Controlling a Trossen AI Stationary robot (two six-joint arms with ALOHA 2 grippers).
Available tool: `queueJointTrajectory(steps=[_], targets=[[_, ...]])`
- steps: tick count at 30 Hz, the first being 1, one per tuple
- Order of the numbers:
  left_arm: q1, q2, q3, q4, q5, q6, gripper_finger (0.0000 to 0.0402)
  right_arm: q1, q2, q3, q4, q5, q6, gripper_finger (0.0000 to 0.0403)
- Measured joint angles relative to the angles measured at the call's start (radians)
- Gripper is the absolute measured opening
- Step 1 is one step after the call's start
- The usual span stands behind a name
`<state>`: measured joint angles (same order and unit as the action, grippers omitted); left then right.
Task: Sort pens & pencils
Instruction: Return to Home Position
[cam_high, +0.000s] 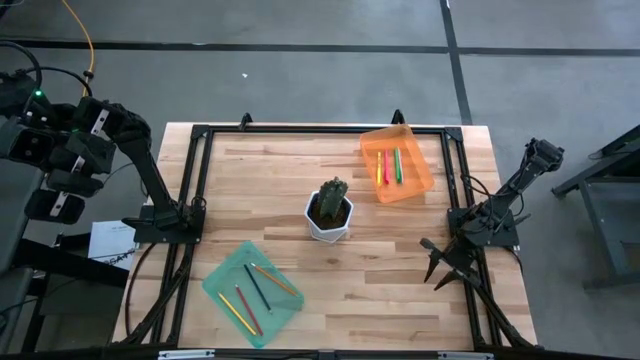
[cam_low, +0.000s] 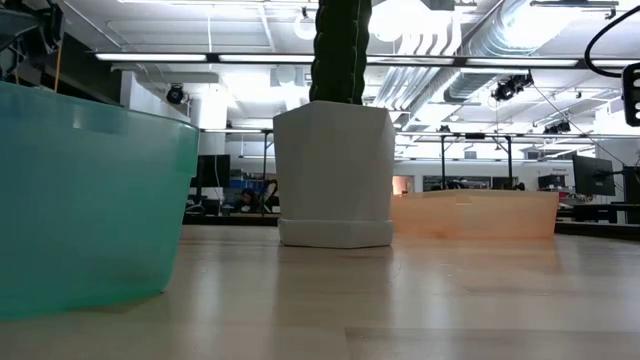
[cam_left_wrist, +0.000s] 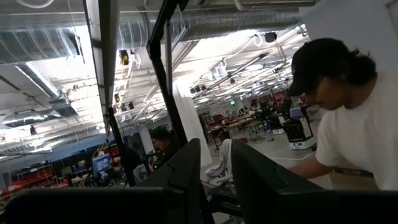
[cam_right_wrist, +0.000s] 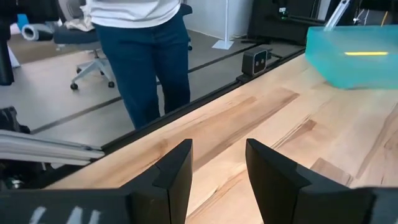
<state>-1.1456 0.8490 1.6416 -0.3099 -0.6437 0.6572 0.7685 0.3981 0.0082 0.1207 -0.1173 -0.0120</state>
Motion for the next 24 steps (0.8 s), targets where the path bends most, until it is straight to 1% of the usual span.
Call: queueJointTrajectory(steps=[14, 18, 24], targets=[[0.000, 0.009, 0.000, 0.001, 0.000, -0.004, 0.0079, -0.010, 0.000, 0.000, -0.024, 0.000, 0.013, 0.0142], [0.000, 0.013, 0.000, 0.002, 0.000, -0.008, 0.0079, -0.043, 0.000, 0.000, -0.091, -0.002, 0.013, 0.0142], [0.000, 0.024, 0.000, 0.000, 0.000, -0.008, 0.0079, -0.126, -0.001, 0.000, -0.091, 0.001, 0.013, 0.0142]])
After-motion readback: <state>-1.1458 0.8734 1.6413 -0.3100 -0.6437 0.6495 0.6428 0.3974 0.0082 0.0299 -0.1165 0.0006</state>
